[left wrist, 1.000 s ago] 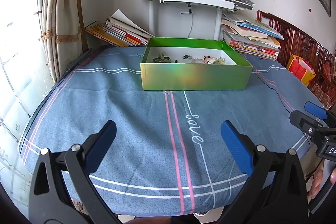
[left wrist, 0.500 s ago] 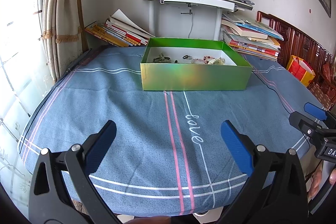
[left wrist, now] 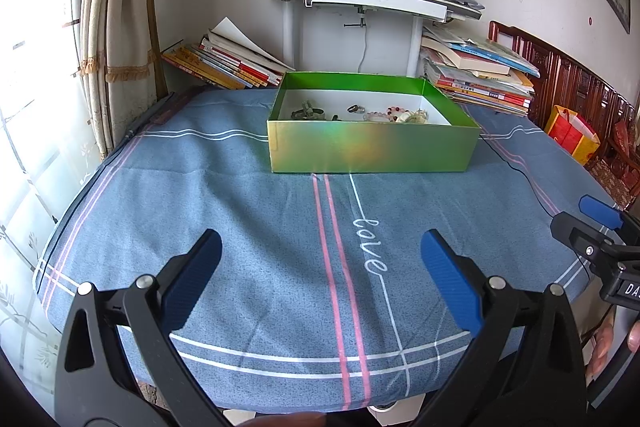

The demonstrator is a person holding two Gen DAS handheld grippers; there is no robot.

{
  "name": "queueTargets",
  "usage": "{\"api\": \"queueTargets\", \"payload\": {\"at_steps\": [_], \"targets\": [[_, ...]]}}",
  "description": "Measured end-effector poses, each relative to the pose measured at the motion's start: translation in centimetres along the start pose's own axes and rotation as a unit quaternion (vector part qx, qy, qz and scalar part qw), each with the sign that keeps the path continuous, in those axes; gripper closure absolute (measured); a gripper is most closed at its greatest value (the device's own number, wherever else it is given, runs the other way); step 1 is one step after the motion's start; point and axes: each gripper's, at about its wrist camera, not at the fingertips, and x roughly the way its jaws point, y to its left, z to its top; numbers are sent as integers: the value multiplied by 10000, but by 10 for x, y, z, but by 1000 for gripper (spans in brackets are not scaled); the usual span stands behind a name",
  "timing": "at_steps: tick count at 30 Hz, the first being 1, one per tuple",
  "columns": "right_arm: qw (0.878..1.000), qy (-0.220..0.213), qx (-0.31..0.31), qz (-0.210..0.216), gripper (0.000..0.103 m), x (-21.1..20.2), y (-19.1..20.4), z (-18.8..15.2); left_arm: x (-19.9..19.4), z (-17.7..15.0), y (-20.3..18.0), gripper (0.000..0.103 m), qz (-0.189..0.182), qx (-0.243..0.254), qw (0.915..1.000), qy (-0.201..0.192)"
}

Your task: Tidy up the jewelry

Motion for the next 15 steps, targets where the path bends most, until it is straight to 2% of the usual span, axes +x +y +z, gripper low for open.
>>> {"api": "queueTargets", "payload": {"at_steps": [15], "targets": [[10000,5,-17,9,3,0,0,0,1,1,-1,4,-10,17,10000,30]]}}
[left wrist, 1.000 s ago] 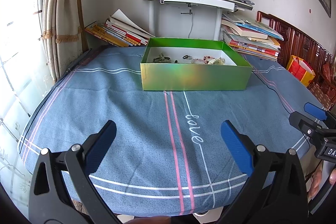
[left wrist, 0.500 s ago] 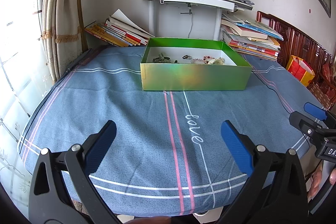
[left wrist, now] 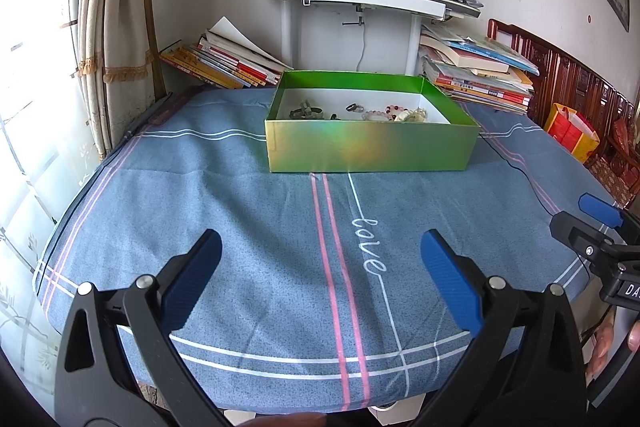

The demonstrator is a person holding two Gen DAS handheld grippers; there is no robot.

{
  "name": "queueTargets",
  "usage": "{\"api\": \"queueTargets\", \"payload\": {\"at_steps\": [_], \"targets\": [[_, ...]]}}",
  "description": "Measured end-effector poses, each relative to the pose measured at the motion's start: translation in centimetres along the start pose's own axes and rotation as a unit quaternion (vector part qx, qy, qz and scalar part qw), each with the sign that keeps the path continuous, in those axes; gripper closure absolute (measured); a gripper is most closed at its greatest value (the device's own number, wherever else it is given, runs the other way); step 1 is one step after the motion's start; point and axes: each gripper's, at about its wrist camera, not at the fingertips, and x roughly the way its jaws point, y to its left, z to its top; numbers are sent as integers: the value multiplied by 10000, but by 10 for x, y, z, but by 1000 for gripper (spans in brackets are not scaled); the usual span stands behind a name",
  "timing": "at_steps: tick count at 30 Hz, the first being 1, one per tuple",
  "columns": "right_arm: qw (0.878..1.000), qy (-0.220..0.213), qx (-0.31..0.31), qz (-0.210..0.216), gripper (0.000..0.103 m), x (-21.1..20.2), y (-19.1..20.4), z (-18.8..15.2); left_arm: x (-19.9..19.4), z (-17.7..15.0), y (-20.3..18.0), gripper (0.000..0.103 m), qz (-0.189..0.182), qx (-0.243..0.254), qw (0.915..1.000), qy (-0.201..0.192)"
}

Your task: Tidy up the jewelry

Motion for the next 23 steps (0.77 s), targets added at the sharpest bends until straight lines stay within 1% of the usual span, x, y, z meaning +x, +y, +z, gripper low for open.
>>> {"api": "queueTargets", "payload": {"at_steps": [23], "targets": [[10000,68,-2,9,3,5,-1,-1,7,-1,2,4,-67,-52,9999,74]]}}
